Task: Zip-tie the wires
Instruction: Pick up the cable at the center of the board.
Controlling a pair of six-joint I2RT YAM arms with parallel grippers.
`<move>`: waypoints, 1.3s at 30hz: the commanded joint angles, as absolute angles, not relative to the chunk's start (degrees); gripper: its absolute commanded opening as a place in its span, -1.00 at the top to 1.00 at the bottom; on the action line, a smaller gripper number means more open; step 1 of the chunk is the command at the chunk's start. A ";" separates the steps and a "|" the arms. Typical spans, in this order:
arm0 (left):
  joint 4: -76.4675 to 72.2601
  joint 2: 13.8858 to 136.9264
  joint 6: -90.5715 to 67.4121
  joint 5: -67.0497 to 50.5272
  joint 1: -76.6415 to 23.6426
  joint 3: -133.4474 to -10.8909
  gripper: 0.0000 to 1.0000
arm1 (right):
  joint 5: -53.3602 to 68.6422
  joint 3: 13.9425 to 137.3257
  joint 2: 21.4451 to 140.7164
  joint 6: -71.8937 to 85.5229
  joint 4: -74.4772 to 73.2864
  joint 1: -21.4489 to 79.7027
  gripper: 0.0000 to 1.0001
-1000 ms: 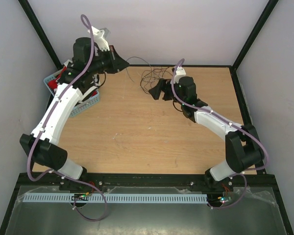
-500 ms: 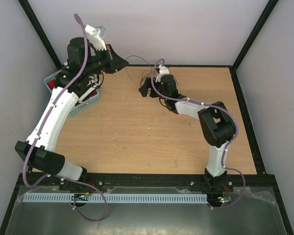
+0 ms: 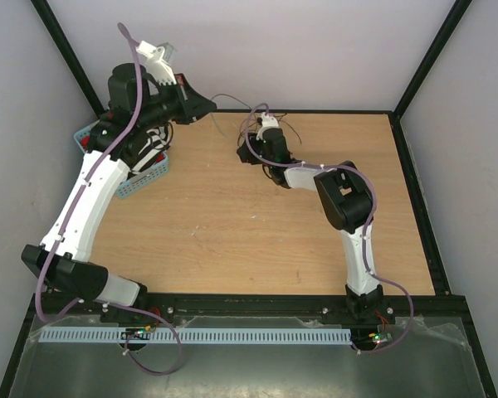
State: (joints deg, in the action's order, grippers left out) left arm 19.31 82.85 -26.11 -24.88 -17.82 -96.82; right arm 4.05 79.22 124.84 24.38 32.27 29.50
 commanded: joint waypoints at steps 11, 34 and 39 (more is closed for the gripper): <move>19.49 72.03 -28.27 -25.66 -6.23 -88.63 1.00 | 2.91 88.62 112.43 15.38 20.32 26.17 1.00; 21.04 65.81 -30.36 -44.50 3.56 -64.16 1.00 | -22.79 63.39 72.11 -4.10 -3.47 22.51 1.00; 20.89 68.54 -30.12 -43.32 -0.13 -58.09 1.00 | -20.66 54.73 69.91 -2.98 -4.94 22.50 1.00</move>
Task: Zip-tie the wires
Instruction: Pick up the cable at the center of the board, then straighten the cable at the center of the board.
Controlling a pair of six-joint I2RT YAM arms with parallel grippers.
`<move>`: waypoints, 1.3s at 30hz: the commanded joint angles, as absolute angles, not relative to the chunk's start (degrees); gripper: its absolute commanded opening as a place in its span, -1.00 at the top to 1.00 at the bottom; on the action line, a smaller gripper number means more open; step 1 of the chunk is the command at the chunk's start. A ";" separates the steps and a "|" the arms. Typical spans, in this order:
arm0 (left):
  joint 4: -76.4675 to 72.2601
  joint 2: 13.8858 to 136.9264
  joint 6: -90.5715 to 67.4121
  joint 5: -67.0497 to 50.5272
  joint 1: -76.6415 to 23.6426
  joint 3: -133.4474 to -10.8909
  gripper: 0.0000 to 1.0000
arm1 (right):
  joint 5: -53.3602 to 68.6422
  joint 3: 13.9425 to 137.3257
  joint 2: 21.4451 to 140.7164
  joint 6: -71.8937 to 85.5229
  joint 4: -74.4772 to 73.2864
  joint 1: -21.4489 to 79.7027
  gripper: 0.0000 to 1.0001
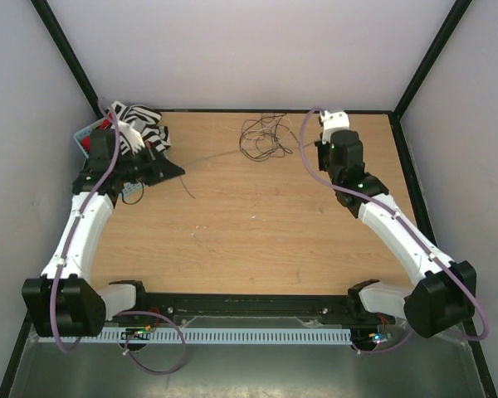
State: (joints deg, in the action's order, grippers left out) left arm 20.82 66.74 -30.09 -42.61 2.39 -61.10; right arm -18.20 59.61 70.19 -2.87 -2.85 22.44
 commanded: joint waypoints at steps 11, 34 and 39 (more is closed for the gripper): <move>20.95 78.30 -26.39 -28.27 -7.95 -55.25 1.00 | -22.73 46.61 75.82 -3.57 -8.98 22.53 1.00; 22.22 95.23 -21.97 -17.43 -11.71 -56.31 1.00 | -14.46 48.84 94.04 0.39 -9.54 23.05 0.46; 22.10 96.96 -21.63 -17.27 -11.78 -55.75 1.00 | -12.32 48.01 92.38 0.18 -9.99 23.06 0.01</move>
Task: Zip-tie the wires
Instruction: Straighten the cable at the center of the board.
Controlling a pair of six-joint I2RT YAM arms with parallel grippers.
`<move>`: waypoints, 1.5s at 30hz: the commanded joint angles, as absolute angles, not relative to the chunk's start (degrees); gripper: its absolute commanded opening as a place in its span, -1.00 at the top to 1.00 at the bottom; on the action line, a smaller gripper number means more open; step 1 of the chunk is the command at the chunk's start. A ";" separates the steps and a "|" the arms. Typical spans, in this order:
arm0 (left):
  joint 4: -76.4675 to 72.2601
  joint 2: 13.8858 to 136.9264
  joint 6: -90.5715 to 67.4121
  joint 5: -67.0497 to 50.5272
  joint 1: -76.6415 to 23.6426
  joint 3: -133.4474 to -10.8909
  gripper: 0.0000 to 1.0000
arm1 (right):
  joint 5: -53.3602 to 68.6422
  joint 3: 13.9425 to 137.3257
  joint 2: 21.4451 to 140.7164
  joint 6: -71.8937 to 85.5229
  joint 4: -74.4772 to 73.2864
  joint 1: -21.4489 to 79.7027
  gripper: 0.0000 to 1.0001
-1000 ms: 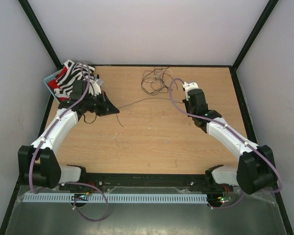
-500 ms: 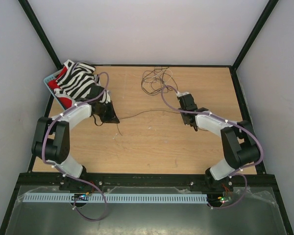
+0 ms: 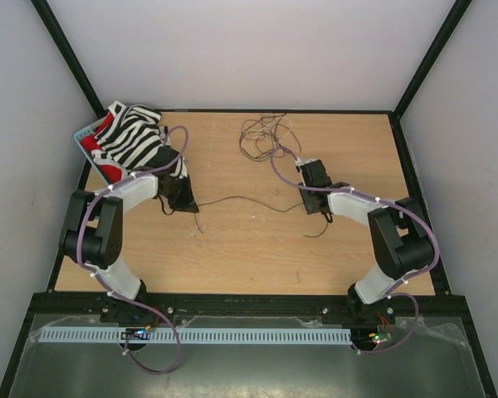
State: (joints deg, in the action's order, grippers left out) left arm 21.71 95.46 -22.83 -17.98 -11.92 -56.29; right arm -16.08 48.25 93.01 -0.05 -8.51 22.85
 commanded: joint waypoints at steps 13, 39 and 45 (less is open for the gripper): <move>22.10 97.84 -21.80 -14.11 -11.82 -53.81 0.77 | -5.94 50.35 82.09 1.02 -12.61 23.08 -0.64; 21.75 77.65 -21.09 -27.40 -5.65 -57.64 -0.23 | -3.70 64.84 89.69 4.39 -2.26 22.05 -0.99; 21.51 68.00 -20.59 -32.20 -3.72 -58.87 -0.34 | -4.90 74.20 101.82 -2.57 2.02 21.75 -1.00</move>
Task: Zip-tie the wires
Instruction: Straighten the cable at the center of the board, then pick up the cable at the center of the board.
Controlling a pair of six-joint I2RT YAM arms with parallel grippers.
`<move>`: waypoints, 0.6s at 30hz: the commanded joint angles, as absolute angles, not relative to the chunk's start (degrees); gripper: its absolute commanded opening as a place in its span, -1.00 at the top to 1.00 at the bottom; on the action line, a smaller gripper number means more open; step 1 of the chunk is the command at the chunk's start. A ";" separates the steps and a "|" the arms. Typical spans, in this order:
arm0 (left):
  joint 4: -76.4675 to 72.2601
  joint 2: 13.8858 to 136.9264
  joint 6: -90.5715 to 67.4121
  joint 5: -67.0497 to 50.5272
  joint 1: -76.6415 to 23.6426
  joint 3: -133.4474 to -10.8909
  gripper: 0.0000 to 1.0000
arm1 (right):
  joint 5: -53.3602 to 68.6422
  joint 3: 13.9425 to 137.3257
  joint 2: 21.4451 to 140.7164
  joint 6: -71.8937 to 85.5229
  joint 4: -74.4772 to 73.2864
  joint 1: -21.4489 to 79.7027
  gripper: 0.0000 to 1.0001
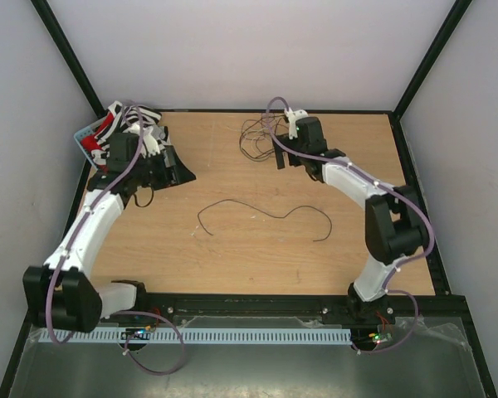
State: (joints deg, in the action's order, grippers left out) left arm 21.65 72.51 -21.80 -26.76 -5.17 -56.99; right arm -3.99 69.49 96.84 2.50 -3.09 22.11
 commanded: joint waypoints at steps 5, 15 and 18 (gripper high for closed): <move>21.21 64.59 -21.79 -36.90 -1.81 -58.81 -0.36 | -5.20 76.60 108.42 -10.37 7.62 21.79 -0.99; 19.18 63.66 -23.09 -40.64 -1.67 -56.16 -0.37 | -6.99 85.26 118.87 -17.13 8.27 21.75 -0.83; 19.03 63.48 -22.46 -40.73 -1.67 -55.82 -0.37 | -5.54 88.02 121.52 -18.64 8.31 21.81 -0.75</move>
